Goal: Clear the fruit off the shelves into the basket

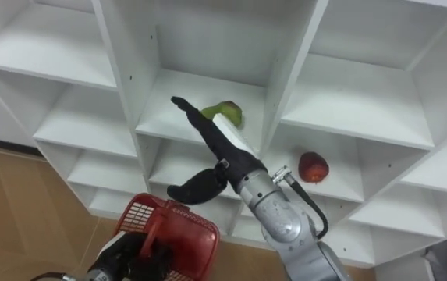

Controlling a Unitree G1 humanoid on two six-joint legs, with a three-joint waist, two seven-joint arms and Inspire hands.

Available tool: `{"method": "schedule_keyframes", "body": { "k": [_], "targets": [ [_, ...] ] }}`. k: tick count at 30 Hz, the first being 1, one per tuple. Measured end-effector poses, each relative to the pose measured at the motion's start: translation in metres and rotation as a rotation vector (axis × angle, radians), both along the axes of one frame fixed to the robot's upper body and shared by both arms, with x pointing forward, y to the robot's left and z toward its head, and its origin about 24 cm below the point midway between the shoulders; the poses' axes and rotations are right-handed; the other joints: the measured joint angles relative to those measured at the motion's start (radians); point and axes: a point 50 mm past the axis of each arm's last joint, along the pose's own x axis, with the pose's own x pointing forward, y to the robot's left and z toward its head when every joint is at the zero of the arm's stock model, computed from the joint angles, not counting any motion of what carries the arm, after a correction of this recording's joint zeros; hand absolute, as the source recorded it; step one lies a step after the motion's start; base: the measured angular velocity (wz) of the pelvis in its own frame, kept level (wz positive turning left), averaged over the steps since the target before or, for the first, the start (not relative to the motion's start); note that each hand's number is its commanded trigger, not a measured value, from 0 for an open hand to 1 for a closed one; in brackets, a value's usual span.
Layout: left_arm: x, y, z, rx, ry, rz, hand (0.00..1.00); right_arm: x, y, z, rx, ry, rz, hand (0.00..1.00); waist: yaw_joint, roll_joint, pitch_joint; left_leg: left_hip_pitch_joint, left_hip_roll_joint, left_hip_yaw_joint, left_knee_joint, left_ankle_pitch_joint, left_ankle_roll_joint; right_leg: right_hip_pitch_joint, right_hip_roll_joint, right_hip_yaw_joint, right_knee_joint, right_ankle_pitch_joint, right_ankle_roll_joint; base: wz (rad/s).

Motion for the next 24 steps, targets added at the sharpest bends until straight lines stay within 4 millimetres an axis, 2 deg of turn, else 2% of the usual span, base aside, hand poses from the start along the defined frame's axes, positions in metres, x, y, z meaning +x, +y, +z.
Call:
{"method": "schedule_keyframes", "body": {
  "k": [1,2,9,12,14,18,24],
  "targets": [
    [0.0,0.0,0.0,0.001,0.0,-0.001,1.0,0.002,0.0,0.003,0.001,-0.017,-0.01,0.0,0.004,0.0,0.0044,0.006,0.0,-0.003,-0.001,0.0,0.0,0.007,0.0,-0.005,-0.001,0.0,0.0,0.07],
    [0.0,0.0,0.0,0.004,0.0,-0.005,1.0,0.003,0.0,0.004,0.004,-0.026,-0.018,0.0,0.01,0.001,0.0055,0.009,0.0,-0.005,-0.004,0.0,0.0,0.009,0.0,-0.011,0.0,0.0,0.0,0.07],
    [-0.001,0.004,0.0,0.02,0.0,0.012,1.0,0.006,-0.002,0.013,-0.04,-0.101,-0.028,0.0,0.018,-0.004,0.0075,0.008,-0.001,-0.022,-0.005,0.0,-0.001,0.015,0.0,-0.026,0.0,0.0,0.0,0.05],
    [-0.002,0.006,0.0,0.021,0.0,0.019,1.0,0.011,-0.003,0.02,-0.072,-0.153,-0.027,0.0,0.023,-0.012,0.0074,0.011,-0.001,-0.023,-0.012,0.001,-0.002,0.019,0.0,-0.026,-0.001,0.0,0.0,0.0],
    [0.0,0.008,0.0,0.03,-0.005,0.021,1.0,0.014,-0.003,0.024,-0.068,-0.169,-0.032,0.0,0.032,-0.024,0.0044,0.013,0.0,-0.025,-0.014,0.002,-0.003,0.024,0.002,-0.027,-0.002,0.0,0.001,0.0],
    [0.0,0.007,0.0,0.032,-0.006,0.021,1.0,0.016,-0.004,0.026,-0.056,-0.191,-0.067,0.0,0.049,-0.046,0.0113,0.012,-0.002,-0.028,-0.009,0.002,-0.004,0.027,0.002,-0.032,-0.002,0.0,0.001,0.05],
    [-0.001,0.012,0.0,0.042,0.001,0.02,1.0,0.025,-0.007,0.027,-0.059,-0.205,-0.107,0.0,0.052,-0.055,0.0122,0.01,-0.003,-0.039,-0.005,0.002,-0.004,0.03,0.001,-0.043,-0.001,0.0,0.001,0.05]
  ]
}}
